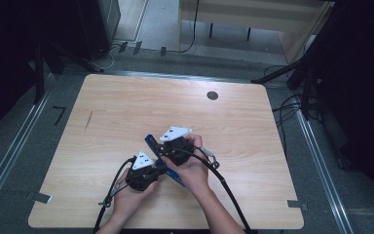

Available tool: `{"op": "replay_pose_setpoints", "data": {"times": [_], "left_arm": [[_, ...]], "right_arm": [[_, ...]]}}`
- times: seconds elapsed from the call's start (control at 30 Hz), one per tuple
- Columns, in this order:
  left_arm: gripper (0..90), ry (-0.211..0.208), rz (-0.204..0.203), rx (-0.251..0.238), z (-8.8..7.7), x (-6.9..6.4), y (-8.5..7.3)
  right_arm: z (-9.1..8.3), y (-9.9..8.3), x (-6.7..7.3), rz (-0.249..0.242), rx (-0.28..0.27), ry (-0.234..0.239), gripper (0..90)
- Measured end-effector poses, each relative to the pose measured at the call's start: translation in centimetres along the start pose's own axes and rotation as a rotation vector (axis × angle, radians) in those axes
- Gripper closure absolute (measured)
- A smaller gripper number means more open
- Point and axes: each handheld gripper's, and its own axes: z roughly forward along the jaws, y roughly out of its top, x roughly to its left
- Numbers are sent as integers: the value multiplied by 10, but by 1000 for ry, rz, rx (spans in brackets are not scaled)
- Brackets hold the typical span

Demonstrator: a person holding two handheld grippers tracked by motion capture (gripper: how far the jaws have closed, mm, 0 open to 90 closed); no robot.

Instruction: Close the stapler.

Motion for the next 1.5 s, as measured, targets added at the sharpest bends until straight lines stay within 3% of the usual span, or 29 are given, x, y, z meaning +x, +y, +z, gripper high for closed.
{"op": "replay_pose_setpoints", "data": {"times": [0.2, 1.13, 1.5], "left_arm": [[900, 23, 48, -3, 1, -4, 1], [900, -1, 53, 4, 2, -4, 1], [900, -6, 47, 1, 2, -4, 1]], "right_arm": [[-9, -4, 0, 3, -17, 0, 900], [-37, -25, -3, 49, -55, 8, 900], [-46, -23, -9, 71, -87, -6, 900]]}}
